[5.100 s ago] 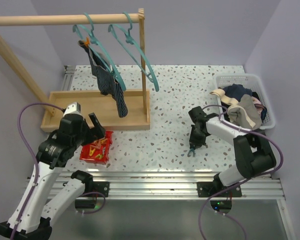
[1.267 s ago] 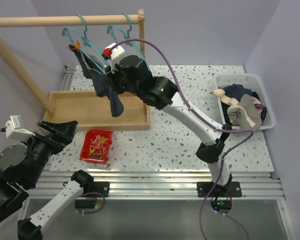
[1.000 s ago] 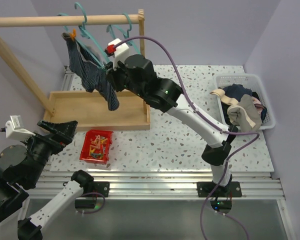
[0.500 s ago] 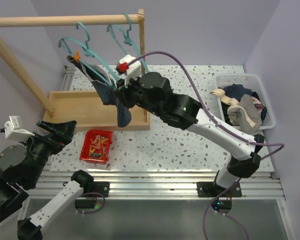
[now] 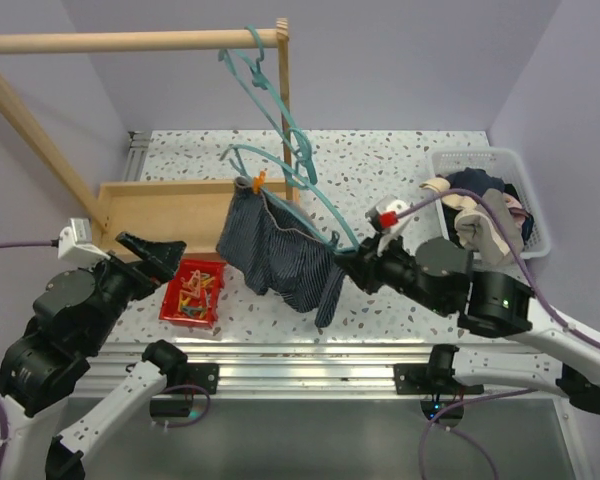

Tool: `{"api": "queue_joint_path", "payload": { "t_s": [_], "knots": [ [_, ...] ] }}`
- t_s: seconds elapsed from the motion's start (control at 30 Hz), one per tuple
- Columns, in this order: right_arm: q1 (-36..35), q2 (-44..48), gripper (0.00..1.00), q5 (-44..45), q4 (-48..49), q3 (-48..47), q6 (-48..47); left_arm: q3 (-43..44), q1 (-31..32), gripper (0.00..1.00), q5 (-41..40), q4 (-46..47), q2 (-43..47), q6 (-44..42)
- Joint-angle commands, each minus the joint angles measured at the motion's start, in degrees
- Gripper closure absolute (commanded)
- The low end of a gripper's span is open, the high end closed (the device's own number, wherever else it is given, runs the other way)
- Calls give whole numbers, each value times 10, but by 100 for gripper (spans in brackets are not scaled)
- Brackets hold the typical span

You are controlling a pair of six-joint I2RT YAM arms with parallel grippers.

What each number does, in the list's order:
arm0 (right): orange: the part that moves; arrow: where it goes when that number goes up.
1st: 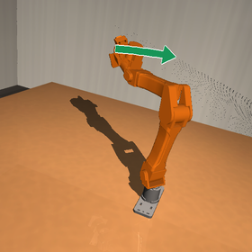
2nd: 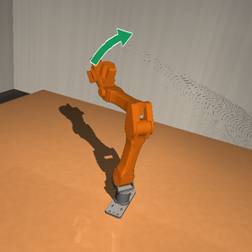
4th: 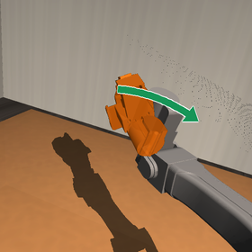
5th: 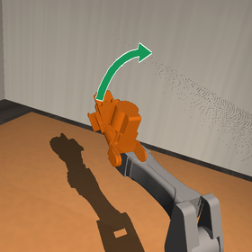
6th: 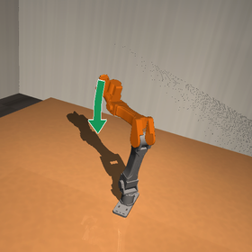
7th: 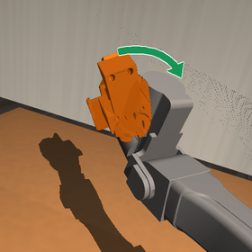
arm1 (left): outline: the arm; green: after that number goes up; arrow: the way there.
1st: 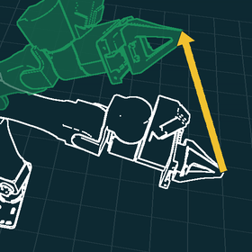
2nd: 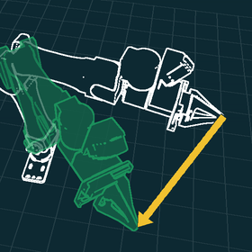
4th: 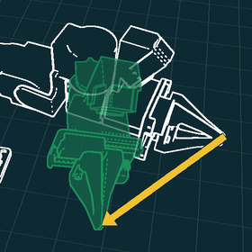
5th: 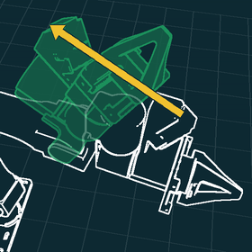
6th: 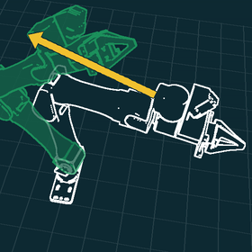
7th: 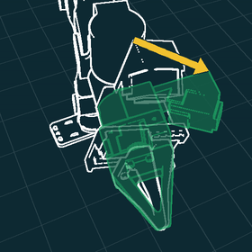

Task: Remove the underwear clipped to the hanger

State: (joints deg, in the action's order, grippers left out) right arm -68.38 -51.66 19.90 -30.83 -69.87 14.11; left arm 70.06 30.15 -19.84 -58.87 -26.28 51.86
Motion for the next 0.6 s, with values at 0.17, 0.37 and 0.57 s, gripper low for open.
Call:
{"api": "queue_joint_path", "payload": {
  "t_s": [0.17, 0.37, 0.57],
  "knots": [
    [-1, 203, 100, 141, -200, 118, 157, -92, 3, 0, 101, 121, -18, 7],
    [-1, 198, 100, 211, -240, 109, 164, -117, 3, 0, 159, 176, -57, 0],
    [-1, 114, 100, 279, -250, 130, 224, -172, 3, 0, 196, 218, -65, 3]
  ]
}}
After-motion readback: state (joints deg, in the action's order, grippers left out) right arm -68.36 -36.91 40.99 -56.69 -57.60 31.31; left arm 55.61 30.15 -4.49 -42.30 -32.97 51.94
